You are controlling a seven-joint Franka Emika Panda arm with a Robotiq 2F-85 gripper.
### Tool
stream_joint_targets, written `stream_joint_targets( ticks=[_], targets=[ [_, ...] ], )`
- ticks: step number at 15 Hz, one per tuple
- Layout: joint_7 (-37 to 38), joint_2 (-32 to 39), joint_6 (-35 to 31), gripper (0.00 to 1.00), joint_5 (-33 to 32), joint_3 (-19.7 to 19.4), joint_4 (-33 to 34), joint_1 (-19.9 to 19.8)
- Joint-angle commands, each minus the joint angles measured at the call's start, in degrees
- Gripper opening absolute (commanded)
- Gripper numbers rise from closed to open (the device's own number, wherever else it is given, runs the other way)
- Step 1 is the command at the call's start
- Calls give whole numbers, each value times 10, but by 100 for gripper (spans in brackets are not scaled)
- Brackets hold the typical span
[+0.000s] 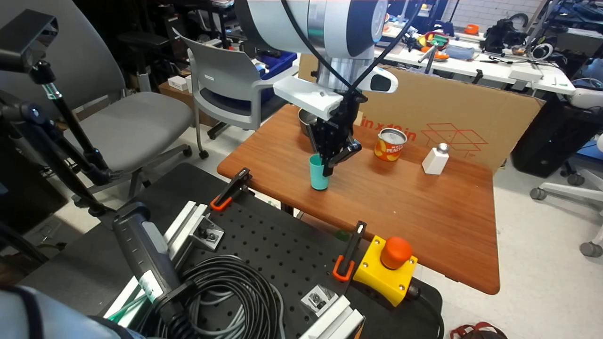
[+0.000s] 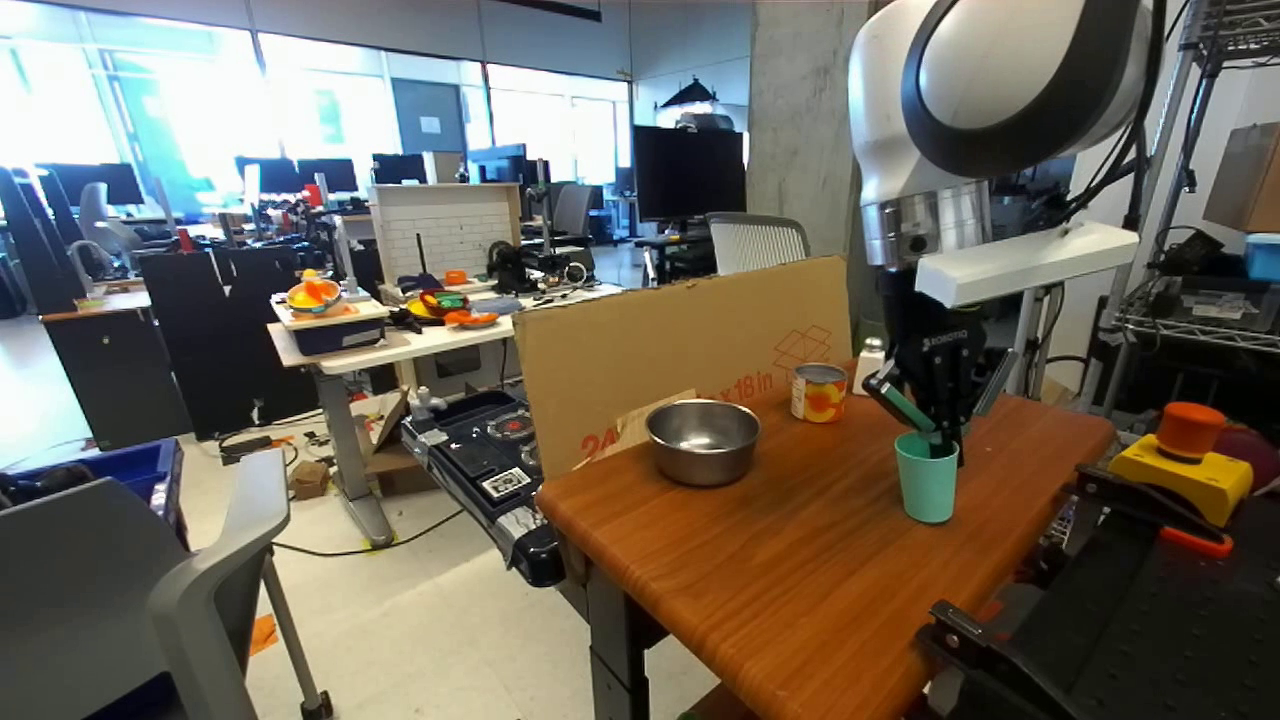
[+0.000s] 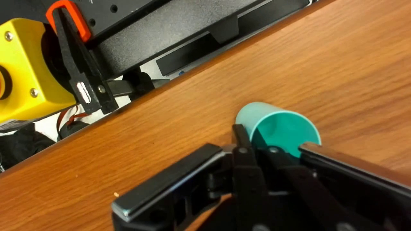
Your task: Pick the blue cup and put it on the table
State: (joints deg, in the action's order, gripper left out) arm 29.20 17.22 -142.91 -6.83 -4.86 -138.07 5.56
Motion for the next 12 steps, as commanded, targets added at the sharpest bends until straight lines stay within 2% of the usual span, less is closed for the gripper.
stream_joint_targets(
  ticks=[1,2,8,12],
  targets=[
    [-2,14,-15,29,-16,-10,-1,3],
    [-4,11,-16,30,-16,-10,-4,3],
    [-50,-41,-32,73,-15,-3,-50,-3],
    [-128,-134,20,100,5,16,-80,-12]
  ],
)
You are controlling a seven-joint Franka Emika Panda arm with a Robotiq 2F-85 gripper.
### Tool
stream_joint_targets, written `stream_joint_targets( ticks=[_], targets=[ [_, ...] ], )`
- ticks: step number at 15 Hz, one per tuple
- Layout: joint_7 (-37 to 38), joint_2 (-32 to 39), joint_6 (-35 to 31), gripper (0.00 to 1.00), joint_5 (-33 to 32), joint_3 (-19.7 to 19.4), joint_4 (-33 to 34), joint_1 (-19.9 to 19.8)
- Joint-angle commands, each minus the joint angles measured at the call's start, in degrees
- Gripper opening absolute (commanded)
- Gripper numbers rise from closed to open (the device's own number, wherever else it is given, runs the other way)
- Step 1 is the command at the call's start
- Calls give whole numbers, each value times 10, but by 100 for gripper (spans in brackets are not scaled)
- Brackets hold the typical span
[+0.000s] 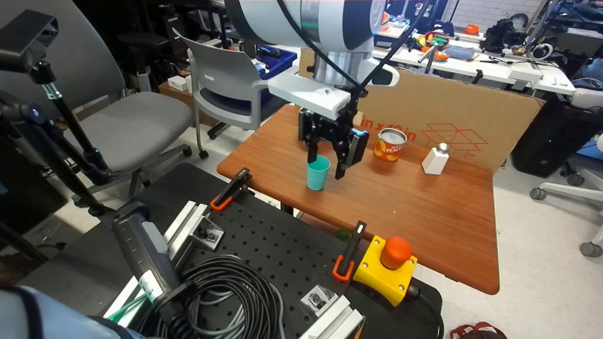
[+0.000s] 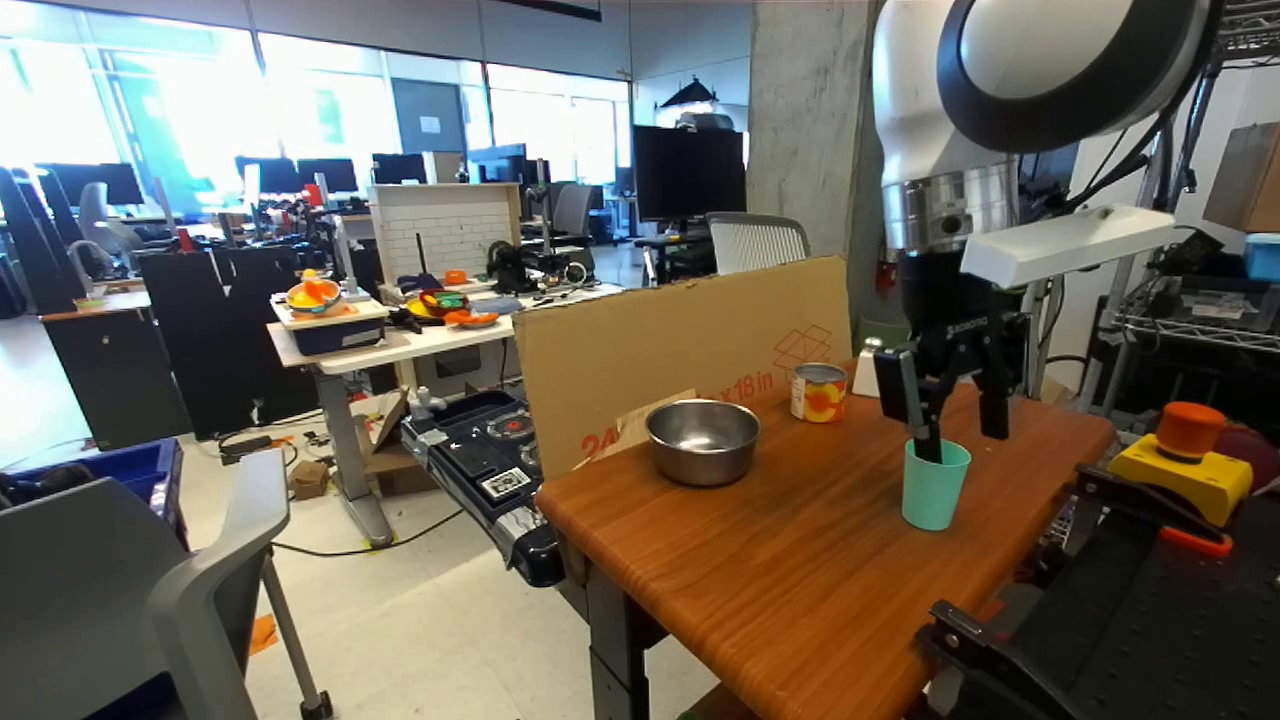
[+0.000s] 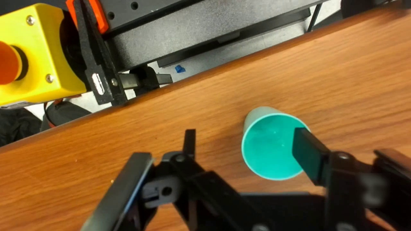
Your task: Pick the blue cup and put it on the table
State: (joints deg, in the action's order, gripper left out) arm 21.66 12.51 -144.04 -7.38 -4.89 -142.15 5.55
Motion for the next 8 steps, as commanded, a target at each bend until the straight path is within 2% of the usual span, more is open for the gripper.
stream_joint_targets(
  ticks=[1,4,5,8],
  targets=[
    [-70,-111,53,100,12,21,-43,-12],
    [-61,-156,128,100,-12,34,-27,-9],
    [-57,-117,89,100,-2,35,-22,-16],
    [-58,-152,121,100,0,44,-23,-17]
  ],
)
